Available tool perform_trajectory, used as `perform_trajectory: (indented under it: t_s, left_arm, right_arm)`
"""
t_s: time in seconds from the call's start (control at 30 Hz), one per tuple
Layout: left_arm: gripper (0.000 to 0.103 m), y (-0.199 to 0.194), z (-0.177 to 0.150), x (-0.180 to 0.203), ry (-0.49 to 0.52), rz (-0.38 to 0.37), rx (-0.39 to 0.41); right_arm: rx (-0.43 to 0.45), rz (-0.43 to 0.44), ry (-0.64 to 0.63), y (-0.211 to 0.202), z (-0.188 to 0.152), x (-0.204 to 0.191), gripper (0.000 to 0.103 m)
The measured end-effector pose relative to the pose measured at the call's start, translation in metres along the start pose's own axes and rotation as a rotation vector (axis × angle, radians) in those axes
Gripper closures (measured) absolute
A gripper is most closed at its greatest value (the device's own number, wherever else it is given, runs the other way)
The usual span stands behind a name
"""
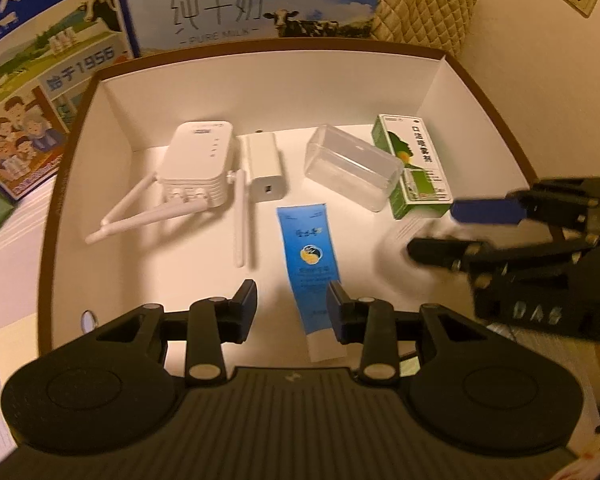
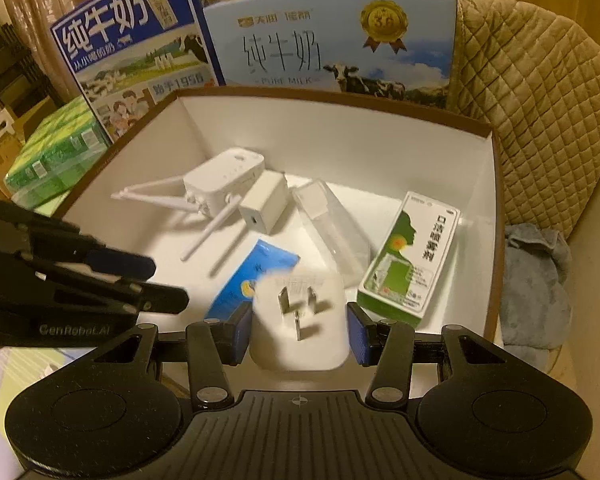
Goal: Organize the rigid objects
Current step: 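Lower and release the blue tube with left tool while right tool releases the adapter, then move both tools back out of the box toward the medicine box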
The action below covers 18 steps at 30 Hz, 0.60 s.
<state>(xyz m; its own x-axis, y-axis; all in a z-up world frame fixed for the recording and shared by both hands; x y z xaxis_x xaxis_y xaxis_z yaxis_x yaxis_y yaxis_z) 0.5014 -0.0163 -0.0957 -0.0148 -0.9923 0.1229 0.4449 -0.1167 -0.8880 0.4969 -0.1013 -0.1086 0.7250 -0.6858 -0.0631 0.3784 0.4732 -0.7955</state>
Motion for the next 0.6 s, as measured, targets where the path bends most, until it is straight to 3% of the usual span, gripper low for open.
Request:
perform_trajectory:
  t_s: [0.27,0.6]
  left_arm:
    - [0.066,-0.024,-0.005,-0.009,-0.018,0.010,0.048]
    - [0.065,-0.093,-0.032,-0.033,-0.064,-0.016,0.144]
  right_arm:
    - [0.056,0.001,0.015,-0.015,0.011,-0.005,0.055]
    - [0.138,0.027,0.024,-0.066,-0.014,-0.007,0.049]
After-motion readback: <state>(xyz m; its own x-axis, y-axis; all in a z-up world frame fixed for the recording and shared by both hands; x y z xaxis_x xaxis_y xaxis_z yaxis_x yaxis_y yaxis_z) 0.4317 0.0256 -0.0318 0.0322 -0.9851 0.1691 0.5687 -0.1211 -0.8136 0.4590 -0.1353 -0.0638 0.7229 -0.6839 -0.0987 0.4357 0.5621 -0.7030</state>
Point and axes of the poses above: each gripper's, at about its wrist camera, not at the fingertips, and y roughly the way its jaws point, x to its right, z to its top, the point moved 3 cm from there along y, roughly the way its jaws point, and after that the axes turned 9 degrees about -y, right-handed, at the moved point
